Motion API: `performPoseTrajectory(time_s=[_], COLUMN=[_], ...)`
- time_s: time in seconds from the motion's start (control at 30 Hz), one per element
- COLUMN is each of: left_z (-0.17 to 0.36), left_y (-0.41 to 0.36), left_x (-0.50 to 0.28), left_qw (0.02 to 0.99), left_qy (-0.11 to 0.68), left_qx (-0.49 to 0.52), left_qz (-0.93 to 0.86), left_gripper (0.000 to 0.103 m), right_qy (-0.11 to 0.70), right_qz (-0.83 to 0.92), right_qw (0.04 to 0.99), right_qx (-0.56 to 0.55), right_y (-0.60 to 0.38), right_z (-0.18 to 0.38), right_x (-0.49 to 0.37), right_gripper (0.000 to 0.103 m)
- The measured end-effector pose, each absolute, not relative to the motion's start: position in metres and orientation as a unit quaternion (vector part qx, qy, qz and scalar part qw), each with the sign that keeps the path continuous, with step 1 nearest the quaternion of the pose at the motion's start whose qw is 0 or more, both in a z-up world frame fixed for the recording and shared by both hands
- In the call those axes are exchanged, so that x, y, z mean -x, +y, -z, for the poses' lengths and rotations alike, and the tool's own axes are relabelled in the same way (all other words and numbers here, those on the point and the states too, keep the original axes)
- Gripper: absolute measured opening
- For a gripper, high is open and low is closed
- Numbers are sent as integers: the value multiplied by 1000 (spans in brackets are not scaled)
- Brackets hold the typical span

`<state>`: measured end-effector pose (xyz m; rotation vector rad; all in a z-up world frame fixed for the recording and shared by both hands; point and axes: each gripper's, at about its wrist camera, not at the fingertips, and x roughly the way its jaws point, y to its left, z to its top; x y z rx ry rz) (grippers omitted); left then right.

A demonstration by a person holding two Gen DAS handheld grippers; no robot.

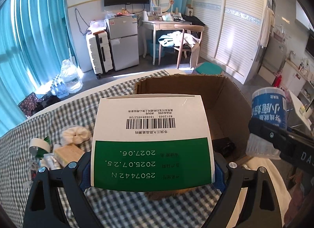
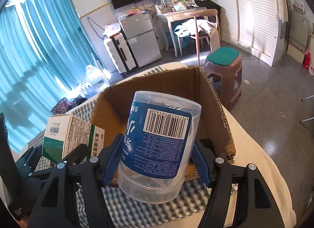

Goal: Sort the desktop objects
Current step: 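Carry the jar and medicine box to the cardboard box and release them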

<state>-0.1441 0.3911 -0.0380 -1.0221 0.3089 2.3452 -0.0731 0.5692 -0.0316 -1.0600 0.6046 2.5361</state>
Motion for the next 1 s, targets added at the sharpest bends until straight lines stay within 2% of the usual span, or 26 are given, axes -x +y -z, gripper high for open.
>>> performPoseTrajectory(time_s=[0.37, 0.5, 0.67, 1.0], left_z=[39, 38, 22, -13], left_y=[414, 417, 407, 381], left_x=[144, 140, 127, 126], left_qw=[309, 313, 305, 284], left_qy=[129, 143, 161, 127], left_qx=[357, 367, 346, 362], left_qz=[-872, -864, -872, -879], left_gripper=[96, 97, 103, 103], right_qy=[248, 264, 263, 260], right_qz=[-875, -878, -886, -892], right_qw=[172, 185, 190, 169], right_qx=[378, 353, 333, 329], right_y=[593, 594, 591, 553], right_z=[58, 48, 28, 8], right_x=[81, 75, 64, 26], right_gripper=[68, 72, 72, 72])
